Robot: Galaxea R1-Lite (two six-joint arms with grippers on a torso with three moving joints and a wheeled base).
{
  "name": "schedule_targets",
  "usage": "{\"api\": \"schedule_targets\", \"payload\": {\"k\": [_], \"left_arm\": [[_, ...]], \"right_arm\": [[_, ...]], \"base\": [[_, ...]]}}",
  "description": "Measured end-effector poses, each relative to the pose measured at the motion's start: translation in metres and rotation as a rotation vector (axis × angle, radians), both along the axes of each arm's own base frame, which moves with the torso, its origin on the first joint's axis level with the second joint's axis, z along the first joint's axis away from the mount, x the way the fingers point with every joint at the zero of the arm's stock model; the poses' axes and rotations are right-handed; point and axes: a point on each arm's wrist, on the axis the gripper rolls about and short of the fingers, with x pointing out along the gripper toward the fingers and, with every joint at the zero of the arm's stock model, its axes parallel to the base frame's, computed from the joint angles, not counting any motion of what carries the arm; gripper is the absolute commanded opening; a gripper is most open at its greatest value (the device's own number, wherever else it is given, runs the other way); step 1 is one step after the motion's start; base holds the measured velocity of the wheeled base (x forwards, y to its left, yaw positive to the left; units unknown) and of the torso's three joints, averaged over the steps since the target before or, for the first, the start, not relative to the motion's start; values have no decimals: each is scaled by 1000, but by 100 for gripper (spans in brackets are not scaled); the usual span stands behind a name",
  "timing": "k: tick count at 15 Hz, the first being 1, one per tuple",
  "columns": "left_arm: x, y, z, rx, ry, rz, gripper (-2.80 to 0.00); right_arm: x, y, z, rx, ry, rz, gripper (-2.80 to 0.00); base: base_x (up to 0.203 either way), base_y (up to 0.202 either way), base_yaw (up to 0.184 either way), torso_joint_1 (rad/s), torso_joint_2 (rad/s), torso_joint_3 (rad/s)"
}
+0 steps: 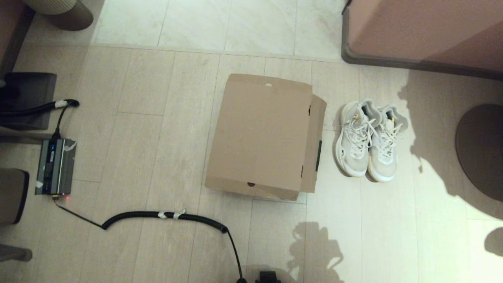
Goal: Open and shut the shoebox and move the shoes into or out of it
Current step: Open the shoe box
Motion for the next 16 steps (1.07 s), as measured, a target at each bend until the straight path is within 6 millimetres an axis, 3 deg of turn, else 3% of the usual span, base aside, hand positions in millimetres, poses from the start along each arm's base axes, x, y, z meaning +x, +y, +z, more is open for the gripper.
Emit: {"api": "schedule_targets", "payload": {"k": [5, 6, 8, 10, 13, 16], "left_arm": [[-2, 0, 0, -40, -19, 12, 0], [-3, 0, 4, -40, -25, 12, 0], [-5, 0, 25, -61, -44, 10, 0], [0, 0, 60, -116, -23, -10, 0], [35, -1, 119, -215, 64, -66, 0], [91, -3, 158, -318, 130, -119, 0]], "right_arm": [[-2, 0, 1, 31, -27, 0, -280], [-3, 0, 9, 41, -49, 10, -280], [-5, 1, 31, 90, -66, 49, -280], [6, 2, 64, 188, -15, 96, -280], [60, 5, 107, 363, 174, 206, -280], [146, 10, 115, 497, 365, 303, -280]], "base": [[0, 0, 0, 0, 0, 0], [0, 0, 0, 0, 0, 0], [0, 0, 0, 0, 0, 0], [0, 0, 0, 0, 0, 0], [0, 0, 0, 0, 0, 0], [0, 0, 0, 0, 0, 0]]}}
